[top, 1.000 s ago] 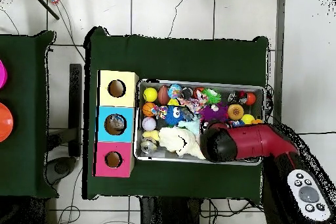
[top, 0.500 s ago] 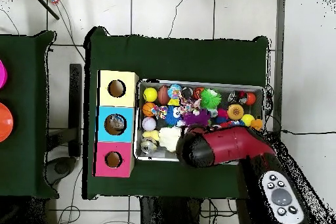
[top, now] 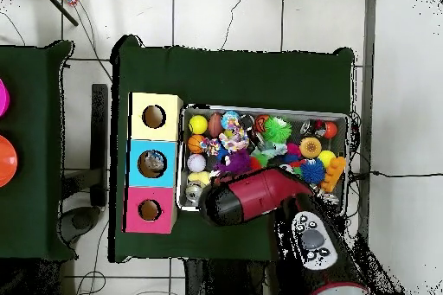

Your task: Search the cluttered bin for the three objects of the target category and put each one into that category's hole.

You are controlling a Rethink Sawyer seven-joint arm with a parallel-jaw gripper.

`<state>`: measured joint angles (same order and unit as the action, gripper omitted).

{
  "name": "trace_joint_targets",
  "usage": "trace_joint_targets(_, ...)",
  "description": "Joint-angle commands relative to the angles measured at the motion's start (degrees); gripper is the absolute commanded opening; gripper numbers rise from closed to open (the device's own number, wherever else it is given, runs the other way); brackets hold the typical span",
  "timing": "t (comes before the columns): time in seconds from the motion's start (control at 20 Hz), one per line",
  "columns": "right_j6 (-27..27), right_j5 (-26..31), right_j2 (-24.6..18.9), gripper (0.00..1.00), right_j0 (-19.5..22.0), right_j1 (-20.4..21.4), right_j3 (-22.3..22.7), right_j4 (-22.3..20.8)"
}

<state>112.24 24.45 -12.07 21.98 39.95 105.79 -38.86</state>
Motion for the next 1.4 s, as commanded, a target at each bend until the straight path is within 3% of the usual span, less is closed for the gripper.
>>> trace_joint_targets(0.05,13.8,-4.9,2.3,0.00,-2.5,-5.7,-0.1,5.0)
trace_joint_targets(1.0,13.6,-7.6,9.5,0.00,-10.3,-6.7,-0.1,14.7)
trace_joint_targets(1.25,12.3,-8.6,10.7,0.00,-9.9,-6.9,-0.2,16.1)
trace_joint_targets(1.4,8.2,-6.8,7.7,0.00,-6.5,-6.3,1.1,17.0)
